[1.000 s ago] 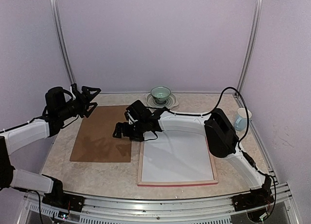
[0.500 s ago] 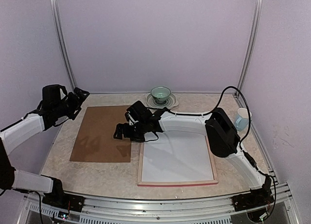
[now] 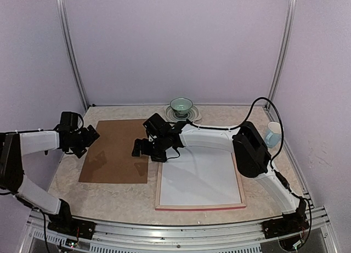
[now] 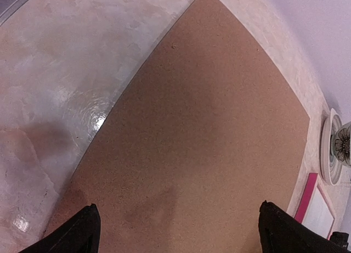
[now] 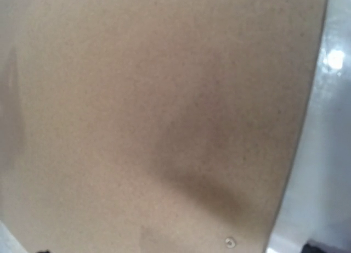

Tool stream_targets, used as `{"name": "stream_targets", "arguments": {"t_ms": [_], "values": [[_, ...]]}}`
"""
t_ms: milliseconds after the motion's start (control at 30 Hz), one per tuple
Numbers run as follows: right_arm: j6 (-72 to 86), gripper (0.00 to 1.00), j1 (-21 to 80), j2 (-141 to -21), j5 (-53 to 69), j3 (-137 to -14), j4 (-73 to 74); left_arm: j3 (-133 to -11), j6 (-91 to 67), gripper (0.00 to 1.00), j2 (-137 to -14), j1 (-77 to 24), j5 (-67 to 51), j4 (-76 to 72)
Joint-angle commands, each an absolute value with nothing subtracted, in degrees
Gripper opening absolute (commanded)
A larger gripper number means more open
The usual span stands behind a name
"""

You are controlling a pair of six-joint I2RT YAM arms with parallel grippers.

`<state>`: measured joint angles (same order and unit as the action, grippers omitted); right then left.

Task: Put the photo into the frame
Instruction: Adjust the backboard at the center of the board.

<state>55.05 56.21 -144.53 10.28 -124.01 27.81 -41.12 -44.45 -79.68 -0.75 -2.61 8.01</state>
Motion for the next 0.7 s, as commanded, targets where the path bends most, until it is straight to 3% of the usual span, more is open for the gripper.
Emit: {"name": "stream_targets", "arguments": {"t_ms": [0, 433, 667], "values": [[59.66, 0.99, 55.39, -146.37, 13.16, -125.41, 26.94, -40.46, -42.40, 0.99, -82.54, -1.12, -0.34, 7.75], [62.40, 0.99, 54.66, -146.07, 14.38, -126.23, 25.84, -42.79, -40.66, 0.99, -87.81, -2.59, 11.98, 12.52], [62.17, 0.99, 54.58, -146.44, 14.79, -126.03, 25.34, -43.95, -39.95, 0.99, -91.51, -2.13, 9.60, 10.14]]}}
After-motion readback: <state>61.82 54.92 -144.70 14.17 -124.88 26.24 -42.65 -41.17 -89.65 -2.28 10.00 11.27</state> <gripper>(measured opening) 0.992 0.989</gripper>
